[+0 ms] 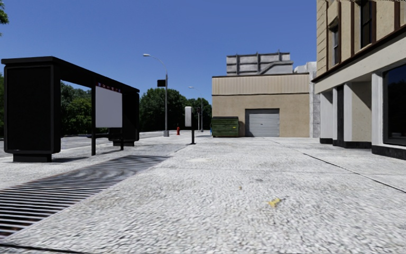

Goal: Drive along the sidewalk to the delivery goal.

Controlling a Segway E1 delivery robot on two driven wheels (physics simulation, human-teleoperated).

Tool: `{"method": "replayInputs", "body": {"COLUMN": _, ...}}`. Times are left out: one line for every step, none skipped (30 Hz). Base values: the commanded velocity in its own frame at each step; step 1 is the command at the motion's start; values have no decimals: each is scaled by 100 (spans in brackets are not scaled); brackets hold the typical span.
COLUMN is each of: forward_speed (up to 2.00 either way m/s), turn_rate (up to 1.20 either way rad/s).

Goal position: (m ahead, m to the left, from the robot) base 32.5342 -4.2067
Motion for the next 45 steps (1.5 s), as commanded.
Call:
{"method": "replayInputs", "body": {"forward_speed": 200, "turn_rate": 0}}
{"method": "replayInputs", "body": {"forward_speed": 200, "turn_rate": 0}}
{"method": "replayInputs", "body": {"forward_speed": 200, "turn_rate": 0}}
{"method": "replayInputs", "body": {"forward_speed": 200, "turn_rate": 0}}
{"method": "replayInputs", "body": {"forward_speed": 200, "turn_rate": 0}}
{"method": "replayInputs", "body": {"forward_speed": 200, "turn_rate": 0}}
{"method": "replayInputs", "body": {"forward_speed": 200, "turn_rate": -3}}
{"method": "replayInputs", "body": {"forward_speed": 200, "turn_rate": -5}}
{"method": "replayInputs", "body": {"forward_speed": 200, "turn_rate": -10}}
{"method": "replayInputs", "body": {"forward_speed": 200, "turn_rate": -15}}
{"method": "replayInputs", "body": {"forward_speed": 200, "turn_rate": -15}}
{"method": "replayInputs", "body": {"forward_speed": 200, "turn_rate": -17}}
{"method": "replayInputs", "body": {"forward_speed": 200, "turn_rate": -17}}
{"method": "replayInputs", "body": {"forward_speed": 200, "turn_rate": -18}}
{"method": "replayInputs", "body": {"forward_speed": 200, "turn_rate": -18}}
{"method": "replayInputs", "body": {"forward_speed": 200, "turn_rate": -18}}
{"method": "replayInputs", "body": {"forward_speed": 200, "turn_rate": -18}}
{"method": "replayInputs", "body": {"forward_speed": 200, "turn_rate": -18}}
{"method": "replayInputs", "body": {"forward_speed": 200, "turn_rate": -18}}
{"method": "replayInputs", "body": {"forward_speed": 200, "turn_rate": -18}}
{"method": "replayInputs", "body": {"forward_speed": 200, "turn_rate": -18}}
{"method": "replayInputs", "body": {"forward_speed": 200, "turn_rate": -18}}
{"method": "replayInputs", "body": {"forward_speed": 200, "turn_rate": -18}}
{"method": "replayInputs", "body": {"forward_speed": 200, "turn_rate": -18}}
{"method": "replayInputs", "body": {"forward_speed": 200, "turn_rate": -19}}
{"method": "replayInputs", "body": {"forward_speed": 200, "turn_rate": -19}}
{"method": "replayInputs", "body": {"forward_speed": 200, "turn_rate": -20}}
{"method": "replayInputs", "body": {"forward_speed": 200, "turn_rate": -20}}
{"method": "replayInputs", "body": {"forward_speed": 200, "turn_rate": -20}}
{"method": "replayInputs", "body": {"forward_speed": 200, "turn_rate": -20}}
{"method": "replayInputs", "body": {"forward_speed": 200, "turn_rate": -20}}
{"method": "replayInputs", "body": {"forward_speed": 200, "turn_rate": -20}}
{"method": "replayInputs", "body": {"forward_speed": 200, "turn_rate": -20}}
{"method": "replayInputs", "body": {"forward_speed": 200, "turn_rate": -20}}
{"method": "replayInputs", "body": {"forward_speed": 200, "turn_rate": -20}}
{"method": "replayInputs", "body": {"forward_speed": 200, "turn_rate": -20}}
{"method": "replayInputs", "body": {"forward_speed": 200, "turn_rate": -23}}
{"method": "replayInputs", "body": {"forward_speed": 200, "turn_rate": -23}}
{"method": "replayInputs", "body": {"forward_speed": 200, "turn_rate": -25}}
{"method": "replayInputs", "body": {"forward_speed": 200, "turn_rate": -26}}
{"method": "replayInputs", "body": {"forward_speed": 200, "turn_rate": -27}}
{"method": "replayInputs", "body": {"forward_speed": 200, "turn_rate": -27}}
{"method": "replayInputs", "body": {"forward_speed": 200, "turn_rate": -27}}
{"method": "replayInputs", "body": {"forward_speed": 200, "turn_rate": -27}}
{"method": "replayInputs", "body": {"forward_speed": 200, "turn_rate": -27}}
